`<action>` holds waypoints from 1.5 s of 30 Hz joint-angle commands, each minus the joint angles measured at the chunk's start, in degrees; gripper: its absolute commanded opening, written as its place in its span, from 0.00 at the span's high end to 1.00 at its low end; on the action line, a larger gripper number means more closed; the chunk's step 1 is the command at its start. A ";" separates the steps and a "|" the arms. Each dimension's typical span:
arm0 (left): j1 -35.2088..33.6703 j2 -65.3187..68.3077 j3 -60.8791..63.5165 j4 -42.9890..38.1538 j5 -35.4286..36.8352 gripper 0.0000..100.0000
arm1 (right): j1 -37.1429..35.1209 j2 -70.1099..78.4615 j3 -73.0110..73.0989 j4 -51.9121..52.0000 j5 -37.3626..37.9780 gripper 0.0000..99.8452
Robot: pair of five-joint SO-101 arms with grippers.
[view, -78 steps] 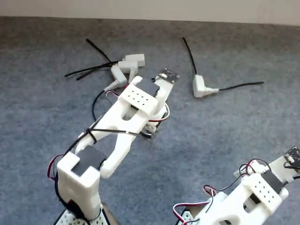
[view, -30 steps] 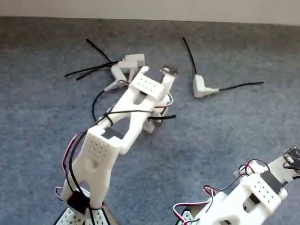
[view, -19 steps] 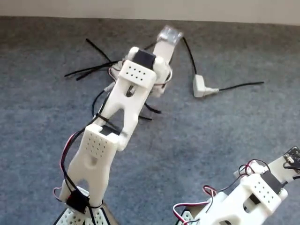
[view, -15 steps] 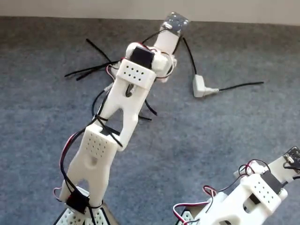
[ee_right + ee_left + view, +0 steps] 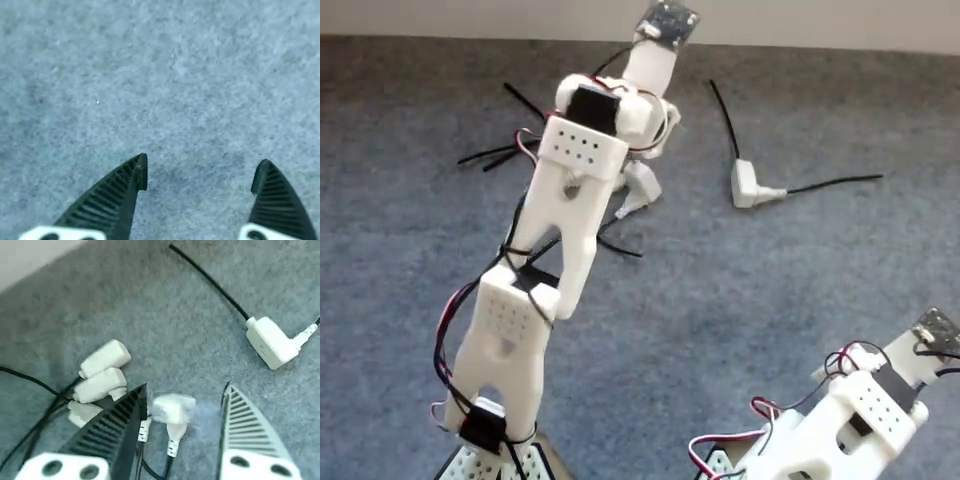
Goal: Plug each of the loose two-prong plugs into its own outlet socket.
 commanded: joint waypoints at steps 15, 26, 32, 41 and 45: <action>-3.74 -38.90 -24.13 14.95 -1.41 0.78 | -4.18 -0.92 -5.05 -0.31 -8.88 0.68; -17.54 -72.84 8.04 14.95 -1.41 0.79 | -7.87 -0.92 -18.59 -0.31 -9.58 0.68; -29.67 -87.87 36.79 14.95 -1.32 0.79 | -22.02 -0.92 -24.66 1.45 -9.67 0.68; -30.73 -112.92 64.84 11.25 2.55 0.79 | -41.80 -0.92 -49.98 20.62 -9.67 0.68; -30.64 -125.76 74.77 7.56 3.96 0.79 | -45.49 -0.92 -60.44 27.21 -9.67 0.68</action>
